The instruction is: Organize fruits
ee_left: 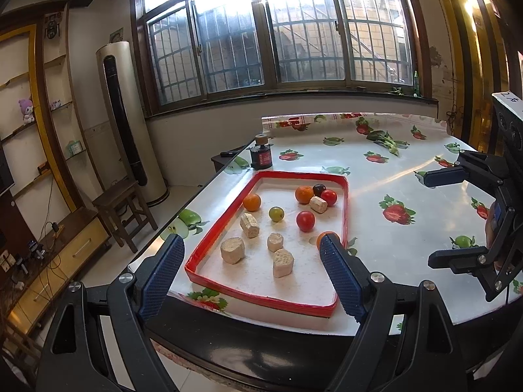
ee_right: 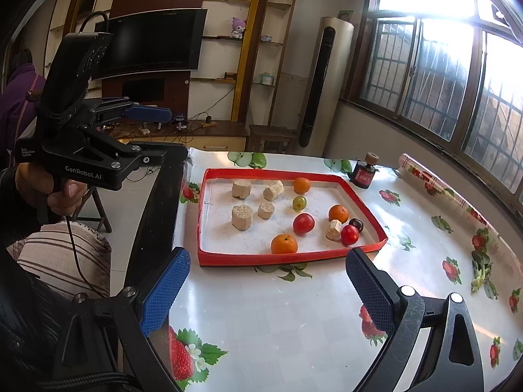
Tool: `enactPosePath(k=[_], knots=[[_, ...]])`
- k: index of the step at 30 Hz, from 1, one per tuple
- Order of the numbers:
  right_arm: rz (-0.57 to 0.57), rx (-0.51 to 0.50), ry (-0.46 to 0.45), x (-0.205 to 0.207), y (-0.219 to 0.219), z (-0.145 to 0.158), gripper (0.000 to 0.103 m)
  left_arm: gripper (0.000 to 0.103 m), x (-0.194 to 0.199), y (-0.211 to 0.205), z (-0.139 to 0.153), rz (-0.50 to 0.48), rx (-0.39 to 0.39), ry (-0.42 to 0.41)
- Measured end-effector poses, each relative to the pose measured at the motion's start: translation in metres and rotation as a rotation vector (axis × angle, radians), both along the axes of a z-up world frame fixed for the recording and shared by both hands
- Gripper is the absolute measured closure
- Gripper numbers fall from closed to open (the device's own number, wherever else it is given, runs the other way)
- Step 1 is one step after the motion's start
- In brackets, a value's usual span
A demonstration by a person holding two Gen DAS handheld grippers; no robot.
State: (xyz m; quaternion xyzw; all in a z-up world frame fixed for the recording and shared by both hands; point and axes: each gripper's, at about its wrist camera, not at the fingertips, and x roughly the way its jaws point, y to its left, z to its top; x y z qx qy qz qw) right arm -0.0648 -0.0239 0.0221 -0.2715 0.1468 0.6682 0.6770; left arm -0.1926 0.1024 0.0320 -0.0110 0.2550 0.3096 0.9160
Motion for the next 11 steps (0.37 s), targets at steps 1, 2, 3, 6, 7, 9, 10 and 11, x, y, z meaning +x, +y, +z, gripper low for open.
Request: enactPosePath(k=[1, 2, 3, 6, 7, 9, 10, 11], knots=[[-0.001, 0.002, 0.001, 0.0006, -0.0004, 0.0, 0.006, 0.018, 0.0001, 0.0, -0.0001, 0.0, 0.0, 0.0], [-0.003, 0.003, 0.002, 0.0007, -0.0007, 0.0001, 0.006, 0.018, 0.0, -0.0002, -0.0001, 0.001, 0.001, 0.0], [-0.003, 0.003, 0.003, 0.0014, -0.0013, 0.0003, 0.006, 0.018, 0.0001, -0.0003, 0.0, 0.001, 0.002, -0.001], [-0.006, 0.003, 0.004, 0.0027, -0.0016, 0.0003, 0.006, 0.018, 0.0007, 0.0003, 0.0005, -0.001, 0.002, -0.002], [-0.007, 0.003, 0.006, 0.0035, -0.0024, 0.0002, 0.006, 0.018, 0.0012, 0.0003, 0.0009, -0.001, 0.003, -0.002], [-0.008, 0.003, 0.008, 0.0042, -0.0034, 0.0, 0.006, 0.018, 0.0024, 0.0005, 0.0016, -0.003, 0.003, -0.003], [-0.009, 0.004, 0.009, 0.0047, -0.0038, 0.0, 0.006, 0.018, 0.0024, -0.0001, 0.0021, -0.005, 0.002, -0.003], [-0.011, 0.004, 0.011, 0.0052, -0.0042, -0.0002, 0.006, 0.018, 0.0039, -0.0004, 0.0022, -0.01, 0.001, -0.001]])
